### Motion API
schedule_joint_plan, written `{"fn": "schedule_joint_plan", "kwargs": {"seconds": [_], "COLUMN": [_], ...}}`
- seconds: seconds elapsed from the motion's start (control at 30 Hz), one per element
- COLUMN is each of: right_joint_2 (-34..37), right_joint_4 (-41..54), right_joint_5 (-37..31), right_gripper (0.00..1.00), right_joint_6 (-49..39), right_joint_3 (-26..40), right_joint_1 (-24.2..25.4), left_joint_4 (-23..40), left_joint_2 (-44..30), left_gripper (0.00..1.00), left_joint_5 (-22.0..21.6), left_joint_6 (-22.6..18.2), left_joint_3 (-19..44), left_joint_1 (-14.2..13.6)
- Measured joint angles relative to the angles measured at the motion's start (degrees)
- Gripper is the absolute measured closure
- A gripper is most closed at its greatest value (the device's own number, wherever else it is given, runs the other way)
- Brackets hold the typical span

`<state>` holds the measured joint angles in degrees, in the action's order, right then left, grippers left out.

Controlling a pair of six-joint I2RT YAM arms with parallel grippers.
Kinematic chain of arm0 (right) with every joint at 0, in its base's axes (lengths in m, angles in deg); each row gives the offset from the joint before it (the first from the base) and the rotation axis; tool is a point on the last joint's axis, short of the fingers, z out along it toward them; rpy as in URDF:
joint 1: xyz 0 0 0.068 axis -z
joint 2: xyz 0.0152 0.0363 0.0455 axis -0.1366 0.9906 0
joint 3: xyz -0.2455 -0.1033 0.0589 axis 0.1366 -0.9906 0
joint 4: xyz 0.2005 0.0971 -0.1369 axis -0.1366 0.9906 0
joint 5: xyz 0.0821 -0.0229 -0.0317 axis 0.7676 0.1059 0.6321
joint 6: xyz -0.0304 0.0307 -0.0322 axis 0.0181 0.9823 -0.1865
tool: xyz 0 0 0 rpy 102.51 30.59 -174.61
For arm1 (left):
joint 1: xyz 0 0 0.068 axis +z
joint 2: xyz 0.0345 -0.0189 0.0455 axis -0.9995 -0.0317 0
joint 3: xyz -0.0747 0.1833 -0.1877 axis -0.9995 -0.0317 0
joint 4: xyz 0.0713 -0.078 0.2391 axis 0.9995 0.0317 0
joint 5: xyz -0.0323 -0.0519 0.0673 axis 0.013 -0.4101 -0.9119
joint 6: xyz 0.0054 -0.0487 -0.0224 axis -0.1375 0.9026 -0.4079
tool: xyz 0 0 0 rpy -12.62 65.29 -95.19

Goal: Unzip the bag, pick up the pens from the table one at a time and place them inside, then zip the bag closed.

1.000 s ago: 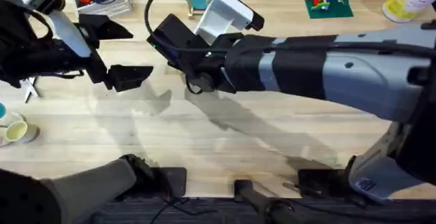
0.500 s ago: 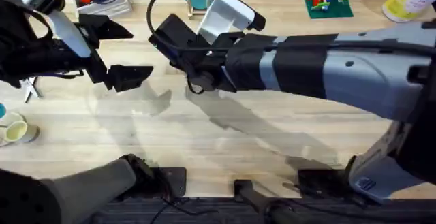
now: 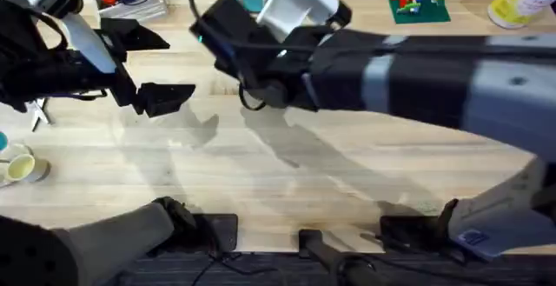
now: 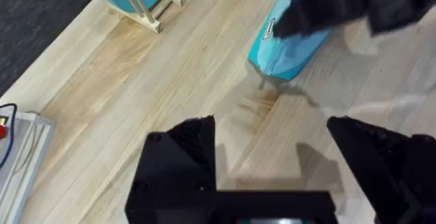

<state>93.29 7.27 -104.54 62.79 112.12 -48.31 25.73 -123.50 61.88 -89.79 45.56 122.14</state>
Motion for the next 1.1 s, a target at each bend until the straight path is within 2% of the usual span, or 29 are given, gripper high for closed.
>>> {"fn": "schedule_joint_plan", "kwargs": {"seconds": [0.17,0.63,0.73,0.77,0.93,0.97,1.0,1.1], "right_joint_2": [-3.02,-3.13,-3.15,-3.15,-3.17,-3.22,-3.36,-4.55], "right_joint_4": [-0.22,0.0,-1.02,-1.46,-1.47,-1.3,-0.93,1.03], "right_joint_5": [-0.02,0.02,0.04,0.04,0.2,0.2,0.22,0.22], "right_gripper": [0.971,0.971,0.961,0.879,0.149,0.046,0.015,0.005], "right_joint_6": [-0.1,-0.33,-3.96,-5.91,-22.27,-25.71,-29.53,-40.11], "right_joint_3": [0.0,0.0,0.0,0.0,0.0,0.0,0.0,0.0], "right_joint_1": [0.53,0.53,0.53,0.53,0.53,0.52,0.5,0.5], "left_joint_4": [0.0,0.0,0.0,0.0,0.0,0.0,0.0,0.0], "left_joint_2": [0.0,0.0,0.0,0.0,0.02,0.0,0.01,0.01], "left_gripper": [0.008,0.008,0.008,0.008,0.008,0.008,0.008,0.008], "left_joint_5": [0.0,0.0,0.0,0.0,0.0,0.0,0.0,0.0], "left_joint_6": [0.0,0.0,0.0,0.0,0.0,0.0,0.0,0.0], "left_joint_3": [0.0,0.0,0.0,0.0,0.0,0.0,0.0,0.0], "left_joint_1": [0.0,0.0,0.0,0.0,0.0,0.0,0.0,0.0]}}
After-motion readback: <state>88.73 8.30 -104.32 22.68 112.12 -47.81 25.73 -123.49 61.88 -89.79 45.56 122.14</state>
